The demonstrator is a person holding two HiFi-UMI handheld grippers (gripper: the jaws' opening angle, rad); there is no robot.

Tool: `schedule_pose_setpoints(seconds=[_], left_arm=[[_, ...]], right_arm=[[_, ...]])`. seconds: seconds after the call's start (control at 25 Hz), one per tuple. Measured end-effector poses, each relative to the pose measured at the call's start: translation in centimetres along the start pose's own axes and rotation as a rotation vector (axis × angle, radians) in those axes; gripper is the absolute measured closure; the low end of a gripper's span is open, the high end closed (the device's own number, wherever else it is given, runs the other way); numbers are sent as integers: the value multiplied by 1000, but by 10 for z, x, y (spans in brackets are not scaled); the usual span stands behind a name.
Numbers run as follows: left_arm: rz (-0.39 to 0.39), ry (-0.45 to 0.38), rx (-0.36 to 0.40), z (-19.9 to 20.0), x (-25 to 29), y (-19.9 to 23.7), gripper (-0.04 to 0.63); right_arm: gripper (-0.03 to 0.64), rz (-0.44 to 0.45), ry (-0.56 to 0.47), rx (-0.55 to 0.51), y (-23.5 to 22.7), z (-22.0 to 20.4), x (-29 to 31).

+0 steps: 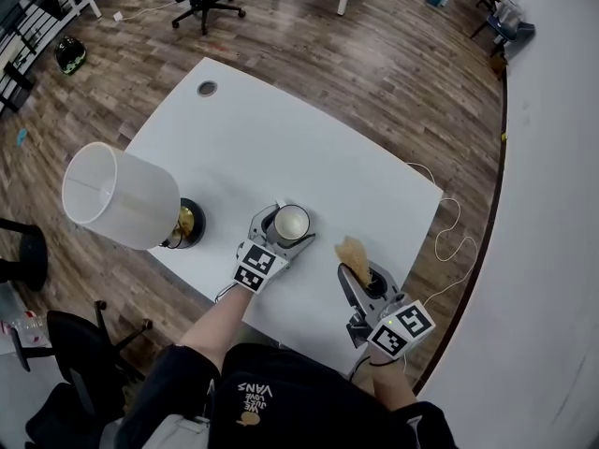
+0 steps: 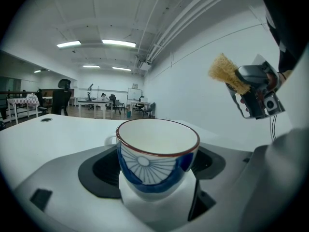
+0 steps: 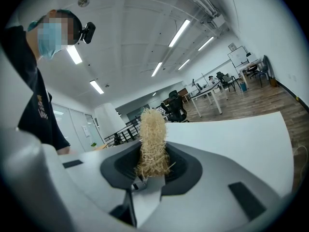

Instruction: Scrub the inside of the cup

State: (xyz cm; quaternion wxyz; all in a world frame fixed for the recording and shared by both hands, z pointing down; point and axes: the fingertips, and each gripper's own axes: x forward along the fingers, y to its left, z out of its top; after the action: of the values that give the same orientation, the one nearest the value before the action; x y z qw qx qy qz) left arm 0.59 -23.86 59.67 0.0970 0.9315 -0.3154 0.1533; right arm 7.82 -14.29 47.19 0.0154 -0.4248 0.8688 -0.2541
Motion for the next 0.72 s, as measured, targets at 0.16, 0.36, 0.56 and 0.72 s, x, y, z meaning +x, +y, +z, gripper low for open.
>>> schedule_pose_setpoints(seconds=[0.16,0.36,0.56,0.72], left_arm=[[6,4,25,6,-8,0,193],[13,1,11,16,-30,-4,193],[73,-36,-14,32,-53,-2,195],[125,-69,-11,61,-78,-6,196]], right_arm=[[517,11,-10,-5,4,4,0],[517,26,-30,-13,10,12,0],[517,53,-39,-23,16,15,-2],[517,70,-39,-54,21,19,-3]])
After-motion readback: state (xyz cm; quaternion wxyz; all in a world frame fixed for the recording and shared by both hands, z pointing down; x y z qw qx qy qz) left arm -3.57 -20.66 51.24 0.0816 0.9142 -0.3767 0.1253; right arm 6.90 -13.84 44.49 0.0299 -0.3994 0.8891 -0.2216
